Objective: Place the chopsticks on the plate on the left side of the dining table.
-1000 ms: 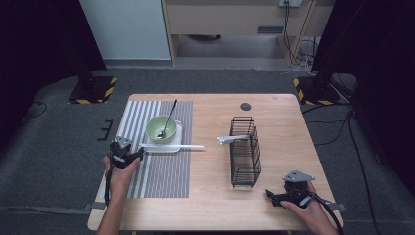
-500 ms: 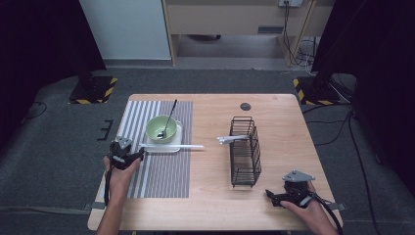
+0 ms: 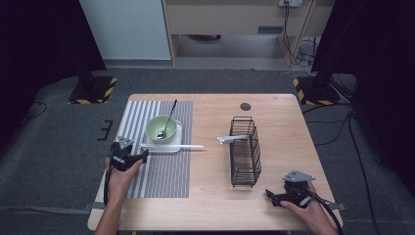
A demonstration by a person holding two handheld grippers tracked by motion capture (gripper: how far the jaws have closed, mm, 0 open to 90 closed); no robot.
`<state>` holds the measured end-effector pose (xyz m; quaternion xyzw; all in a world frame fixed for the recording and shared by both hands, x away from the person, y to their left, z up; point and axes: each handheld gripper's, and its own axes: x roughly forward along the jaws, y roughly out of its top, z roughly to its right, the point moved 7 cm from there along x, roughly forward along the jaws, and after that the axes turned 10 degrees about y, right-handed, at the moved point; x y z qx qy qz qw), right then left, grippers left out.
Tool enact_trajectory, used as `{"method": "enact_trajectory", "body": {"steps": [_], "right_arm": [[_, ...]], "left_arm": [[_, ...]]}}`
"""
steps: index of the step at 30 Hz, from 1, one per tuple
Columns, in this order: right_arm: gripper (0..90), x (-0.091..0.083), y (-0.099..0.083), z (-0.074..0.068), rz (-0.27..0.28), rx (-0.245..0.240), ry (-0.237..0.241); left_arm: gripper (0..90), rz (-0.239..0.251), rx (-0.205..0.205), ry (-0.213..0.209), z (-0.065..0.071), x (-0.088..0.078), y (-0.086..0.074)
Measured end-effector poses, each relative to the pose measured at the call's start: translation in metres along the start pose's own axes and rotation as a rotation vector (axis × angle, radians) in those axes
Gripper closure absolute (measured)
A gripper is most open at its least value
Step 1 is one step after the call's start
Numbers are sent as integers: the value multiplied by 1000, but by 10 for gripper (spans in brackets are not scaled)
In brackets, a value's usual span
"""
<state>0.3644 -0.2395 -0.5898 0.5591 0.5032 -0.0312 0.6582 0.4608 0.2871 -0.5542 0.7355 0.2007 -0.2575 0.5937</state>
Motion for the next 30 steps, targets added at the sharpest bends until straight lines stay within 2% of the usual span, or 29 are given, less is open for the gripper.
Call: {"method": "enact_trajectory", "body": {"steps": [3, 8, 10, 14, 17, 22, 25, 30], "right_arm": [[4, 0, 0, 0, 0, 1, 0], [4, 0, 0, 0, 1, 1, 0], [4, 0, 0, 0, 1, 1, 0], [4, 0, 0, 0, 1, 1, 0], [4, 0, 0, 0, 1, 1, 0], [4, 0, 0, 0, 1, 1, 0], [4, 0, 0, 0, 1, 1, 0], [4, 0, 0, 0, 0, 1, 0]], "left_arm": [[170, -4, 5, 10, 1, -2, 2], [92, -18, -13, 3, 3, -4, 3], [83, -27, -24, -16, 6, -4, 3], [67, -28, -32, -19, 7, -5, 4], [60, -25, -46, -44, 11, -8, 5], [59, -26, -45, -43, 11, -11, 7], [45, -21, -59, -56, 13, -14, 9], [36, -20, -53, -67, 17, -17, 9]]}}
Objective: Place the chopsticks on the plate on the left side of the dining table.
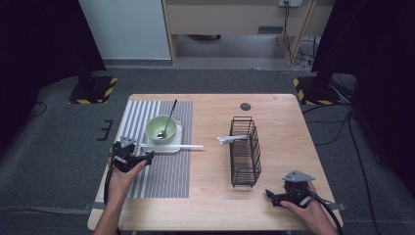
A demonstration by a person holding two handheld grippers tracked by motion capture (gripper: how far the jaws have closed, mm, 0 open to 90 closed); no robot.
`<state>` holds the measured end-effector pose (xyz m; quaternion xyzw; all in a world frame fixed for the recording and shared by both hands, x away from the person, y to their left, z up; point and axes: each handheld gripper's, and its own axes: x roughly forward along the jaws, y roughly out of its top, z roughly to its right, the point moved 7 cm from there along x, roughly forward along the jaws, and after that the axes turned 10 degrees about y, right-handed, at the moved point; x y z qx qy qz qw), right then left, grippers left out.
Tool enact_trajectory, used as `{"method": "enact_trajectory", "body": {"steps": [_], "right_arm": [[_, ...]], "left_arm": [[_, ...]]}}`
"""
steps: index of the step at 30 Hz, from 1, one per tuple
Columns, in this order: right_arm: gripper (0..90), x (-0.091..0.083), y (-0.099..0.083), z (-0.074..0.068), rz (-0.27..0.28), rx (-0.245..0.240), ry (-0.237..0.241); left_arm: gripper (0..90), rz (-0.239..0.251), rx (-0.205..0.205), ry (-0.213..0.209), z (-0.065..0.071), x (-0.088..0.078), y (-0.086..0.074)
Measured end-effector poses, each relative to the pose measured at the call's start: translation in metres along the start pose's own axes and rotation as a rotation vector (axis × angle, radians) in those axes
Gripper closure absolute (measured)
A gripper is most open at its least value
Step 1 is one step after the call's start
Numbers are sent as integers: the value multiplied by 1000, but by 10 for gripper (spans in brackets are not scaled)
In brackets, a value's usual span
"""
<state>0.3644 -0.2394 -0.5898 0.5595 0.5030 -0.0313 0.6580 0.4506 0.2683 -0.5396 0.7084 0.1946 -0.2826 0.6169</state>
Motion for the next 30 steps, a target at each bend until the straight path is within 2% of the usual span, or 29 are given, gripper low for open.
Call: {"method": "enact_trajectory", "body": {"steps": [7, 11, 16, 25, 30], "right_arm": [[3, 0, 0, 0, 0, 1, -1], [3, 0, 0, 0, 0, 1, -1], [3, 0, 0, 0, 0, 1, -1], [3, 0, 0, 0, -1, 0, -1], [3, 0, 0, 0, 0, 2, -1]], "left_arm": [[34, 5, 27, -8, 10, -4, 2], [36, 7, 12, -19, 14, -4, 3], [36, 7, 19, -18, 17, -5, 5], [38, -3, 47, -30, 29, -11, 2], [38, -10, 76, -43, 39, -17, 2]]}}
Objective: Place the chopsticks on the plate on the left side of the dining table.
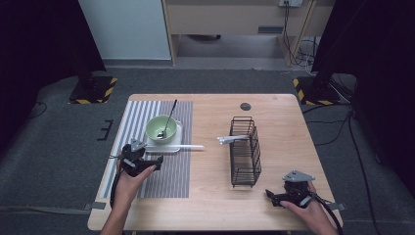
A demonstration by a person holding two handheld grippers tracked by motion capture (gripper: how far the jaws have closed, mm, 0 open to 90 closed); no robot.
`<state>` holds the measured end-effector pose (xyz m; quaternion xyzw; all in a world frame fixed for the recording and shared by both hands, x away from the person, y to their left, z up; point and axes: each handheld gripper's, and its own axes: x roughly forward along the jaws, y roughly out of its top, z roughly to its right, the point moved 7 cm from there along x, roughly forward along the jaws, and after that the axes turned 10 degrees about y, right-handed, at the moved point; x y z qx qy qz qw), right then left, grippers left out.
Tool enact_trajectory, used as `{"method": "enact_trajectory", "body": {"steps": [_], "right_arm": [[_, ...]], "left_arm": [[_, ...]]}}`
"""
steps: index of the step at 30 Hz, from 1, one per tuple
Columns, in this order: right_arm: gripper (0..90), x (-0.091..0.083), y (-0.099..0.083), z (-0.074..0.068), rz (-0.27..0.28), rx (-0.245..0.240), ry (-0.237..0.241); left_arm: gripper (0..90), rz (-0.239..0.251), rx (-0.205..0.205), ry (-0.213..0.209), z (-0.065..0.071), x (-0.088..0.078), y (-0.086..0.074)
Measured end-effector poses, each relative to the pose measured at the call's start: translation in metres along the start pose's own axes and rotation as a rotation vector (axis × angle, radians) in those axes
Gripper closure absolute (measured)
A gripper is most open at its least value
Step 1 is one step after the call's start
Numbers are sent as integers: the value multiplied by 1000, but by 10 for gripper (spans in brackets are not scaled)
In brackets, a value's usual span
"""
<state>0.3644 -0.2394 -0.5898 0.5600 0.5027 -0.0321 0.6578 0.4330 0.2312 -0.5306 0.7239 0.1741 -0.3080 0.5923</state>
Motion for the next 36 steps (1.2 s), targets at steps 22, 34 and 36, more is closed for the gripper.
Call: {"method": "enact_trajectory", "body": {"steps": [22, 34, 36], "right_arm": [[3, 0, 0, 0, -1, 0, -1], [3, 0, 0, 0, -1, 0, -1], [3, 0, 0, 0, -1, 0, -1]], "left_arm": [[38, -37, 96, -64, 50, 5, 0], [38, -39, 130, -90, 73, 9, -1], [39, -36, 128, -89, 75, 11, -2]]}}
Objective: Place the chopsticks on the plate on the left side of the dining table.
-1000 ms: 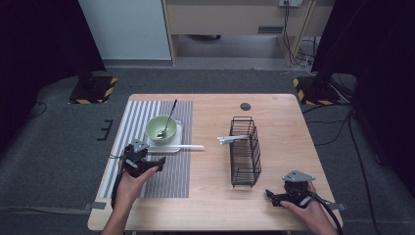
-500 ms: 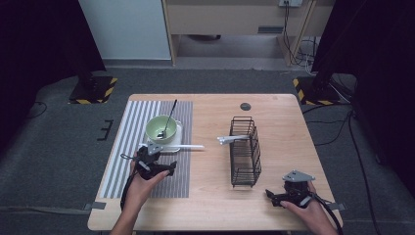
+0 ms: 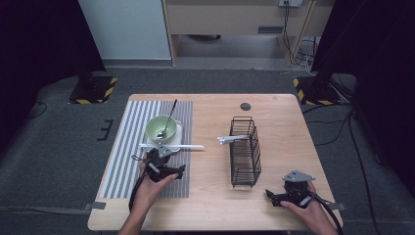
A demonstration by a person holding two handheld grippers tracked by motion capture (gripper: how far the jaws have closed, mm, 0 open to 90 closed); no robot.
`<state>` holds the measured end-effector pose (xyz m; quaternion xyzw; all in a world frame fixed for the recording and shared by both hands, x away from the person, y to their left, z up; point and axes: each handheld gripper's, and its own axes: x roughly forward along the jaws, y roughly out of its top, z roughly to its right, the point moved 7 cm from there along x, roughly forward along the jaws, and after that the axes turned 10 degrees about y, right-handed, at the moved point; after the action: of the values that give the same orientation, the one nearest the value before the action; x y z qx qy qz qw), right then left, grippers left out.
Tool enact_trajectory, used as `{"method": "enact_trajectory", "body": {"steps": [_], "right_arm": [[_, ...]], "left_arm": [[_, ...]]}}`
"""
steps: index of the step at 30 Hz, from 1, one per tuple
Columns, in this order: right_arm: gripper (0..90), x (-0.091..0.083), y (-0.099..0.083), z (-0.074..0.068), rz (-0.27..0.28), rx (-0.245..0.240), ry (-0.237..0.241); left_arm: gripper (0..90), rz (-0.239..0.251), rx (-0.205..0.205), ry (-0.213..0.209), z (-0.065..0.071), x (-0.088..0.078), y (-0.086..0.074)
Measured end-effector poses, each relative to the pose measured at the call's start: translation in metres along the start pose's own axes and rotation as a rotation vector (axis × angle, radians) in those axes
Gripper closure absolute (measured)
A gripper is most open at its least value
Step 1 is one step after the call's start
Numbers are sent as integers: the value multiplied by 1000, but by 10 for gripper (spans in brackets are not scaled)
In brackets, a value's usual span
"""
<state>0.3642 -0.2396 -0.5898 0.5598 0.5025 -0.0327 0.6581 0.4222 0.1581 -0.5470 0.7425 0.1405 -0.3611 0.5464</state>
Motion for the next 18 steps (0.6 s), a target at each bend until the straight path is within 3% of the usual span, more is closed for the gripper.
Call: {"method": "enact_trajectory", "body": {"steps": [18], "right_arm": [[3, 0, 0, 0, 0, 0, 0]], "left_arm": [[37, -10, 51, -48, 29, 3, -2]]}}
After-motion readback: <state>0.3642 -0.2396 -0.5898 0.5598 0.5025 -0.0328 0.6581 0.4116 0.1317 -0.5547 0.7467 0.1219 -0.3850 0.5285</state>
